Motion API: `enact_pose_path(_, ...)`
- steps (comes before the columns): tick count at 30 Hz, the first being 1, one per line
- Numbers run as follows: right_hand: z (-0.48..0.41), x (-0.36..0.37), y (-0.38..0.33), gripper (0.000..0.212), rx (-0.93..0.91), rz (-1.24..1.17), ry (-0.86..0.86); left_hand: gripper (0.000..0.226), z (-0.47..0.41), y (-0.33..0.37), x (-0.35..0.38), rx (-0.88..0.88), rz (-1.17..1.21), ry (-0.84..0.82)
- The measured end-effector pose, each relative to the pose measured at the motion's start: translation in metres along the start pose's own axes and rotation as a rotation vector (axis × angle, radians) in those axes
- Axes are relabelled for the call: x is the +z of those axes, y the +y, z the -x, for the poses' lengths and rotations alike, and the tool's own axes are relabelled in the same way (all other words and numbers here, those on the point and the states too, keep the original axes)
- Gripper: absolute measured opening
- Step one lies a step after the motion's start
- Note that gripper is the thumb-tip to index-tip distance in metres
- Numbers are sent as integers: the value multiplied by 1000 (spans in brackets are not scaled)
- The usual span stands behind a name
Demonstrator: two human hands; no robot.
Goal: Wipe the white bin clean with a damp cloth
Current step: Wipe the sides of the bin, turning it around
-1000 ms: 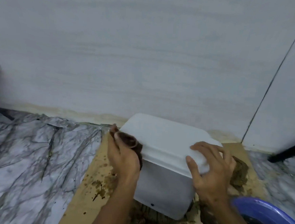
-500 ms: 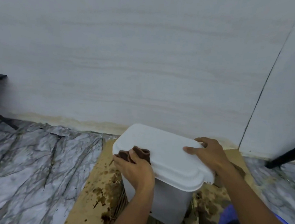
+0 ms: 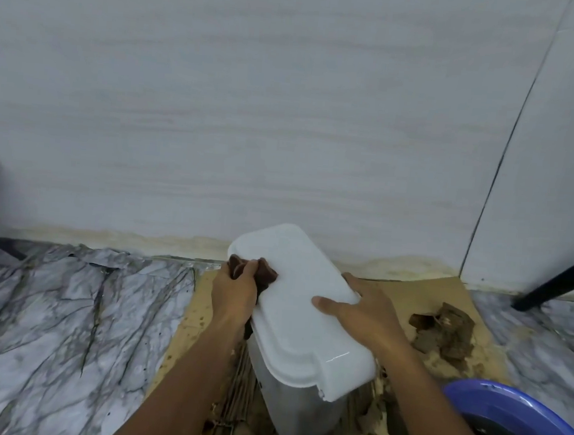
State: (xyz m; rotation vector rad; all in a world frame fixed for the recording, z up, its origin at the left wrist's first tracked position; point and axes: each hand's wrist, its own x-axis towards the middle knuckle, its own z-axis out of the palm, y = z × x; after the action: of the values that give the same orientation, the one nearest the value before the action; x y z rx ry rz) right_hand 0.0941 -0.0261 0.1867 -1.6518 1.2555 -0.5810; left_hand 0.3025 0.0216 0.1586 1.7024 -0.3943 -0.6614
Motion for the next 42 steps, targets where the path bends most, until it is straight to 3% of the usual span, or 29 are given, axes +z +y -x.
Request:
enact_pose_path(4,-5,-6,-2,36,-38,-173,-24,34,10,8,7,-55,93,102)
enact_pose_path(8,-33,-44,-20,36,-162,-92,-185,45,51,8,30,-44,63,242)
enact_pose_path(11,-54,-57,-24,63,-143,152,-229,70,79,-6,52,-34,9,248)
enact_pose_path(13,-59,-51,-18,78,-85,425,-185,73,87,-16,62,137,-54,227)
enact_pose_path(15,-51,-42,-8,69,-105,710,-117,68,84,-24,68,361,-135,181)
enact_pose_path(17,-32,-31,2,59,-189,843,-11,66,70,-27,64,473,-213,128)
enact_pose_path(20,7,-16,18,61,-135,693,224,63,33,-24,47,495,-328,124)
enact_pose_path(24,40,-2,31,89,70,195,445,48,-18,-2,17,474,-470,63)
enact_pose_path(26,44,6,32,98,118,-5,501,32,-36,16,7,395,-500,-45)
enact_pose_path(29,40,12,30,99,103,-112,554,36,-60,35,-1,226,-488,-157)
enact_pose_path(32,24,-3,35,100,73,-123,548,36,-55,39,-1,106,-426,-144)
enact_pose_path(36,-18,-45,37,91,-9,-156,342,42,-13,24,1,199,-454,96)
enact_pose_path(39,-49,-61,32,80,-24,38,173,30,17,0,0,270,-427,171)
enact_pose_path(42,-50,-42,29,66,-108,381,161,34,16,-9,-2,428,-511,126)
